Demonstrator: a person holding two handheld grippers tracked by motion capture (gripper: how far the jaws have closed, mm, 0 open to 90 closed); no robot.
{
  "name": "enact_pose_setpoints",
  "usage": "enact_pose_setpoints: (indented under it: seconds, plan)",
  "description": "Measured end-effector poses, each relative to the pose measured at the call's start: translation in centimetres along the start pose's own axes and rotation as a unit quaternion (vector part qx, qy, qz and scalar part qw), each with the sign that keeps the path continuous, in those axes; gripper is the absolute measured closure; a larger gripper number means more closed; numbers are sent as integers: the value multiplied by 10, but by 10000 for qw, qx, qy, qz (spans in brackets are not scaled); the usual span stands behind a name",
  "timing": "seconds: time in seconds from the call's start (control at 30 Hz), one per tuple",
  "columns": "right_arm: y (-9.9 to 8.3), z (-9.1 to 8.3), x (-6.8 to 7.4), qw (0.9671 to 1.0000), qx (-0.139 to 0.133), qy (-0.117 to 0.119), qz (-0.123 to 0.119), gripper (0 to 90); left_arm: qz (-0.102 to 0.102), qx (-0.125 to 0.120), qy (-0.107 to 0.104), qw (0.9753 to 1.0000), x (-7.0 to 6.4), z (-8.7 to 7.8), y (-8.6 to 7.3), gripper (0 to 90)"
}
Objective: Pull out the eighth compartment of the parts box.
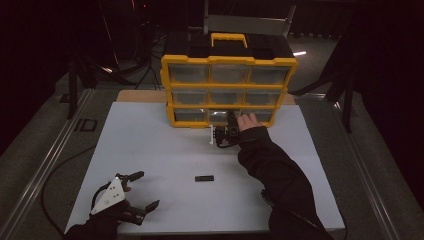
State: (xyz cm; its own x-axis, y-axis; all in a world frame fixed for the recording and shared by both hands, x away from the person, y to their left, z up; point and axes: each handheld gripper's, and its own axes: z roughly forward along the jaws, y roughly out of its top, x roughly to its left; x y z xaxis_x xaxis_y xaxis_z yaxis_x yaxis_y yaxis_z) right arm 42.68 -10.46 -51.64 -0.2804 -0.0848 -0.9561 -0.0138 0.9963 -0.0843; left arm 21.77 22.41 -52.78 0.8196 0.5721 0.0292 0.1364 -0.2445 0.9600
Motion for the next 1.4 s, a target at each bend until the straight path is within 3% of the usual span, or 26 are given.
enact_pose_setpoints:
  seconds: [0.7, 1.4]
  plan:
    - [-5, -18, 3, 9997, -257, 40, -26, 775, 21, 28, -5, 10000, 0, 1, 0, 0]
    - [-8, -31, 6, 9995, -312, 35, -68, 777, 20, 23, -2, 10000, 0, 1, 0, 0]
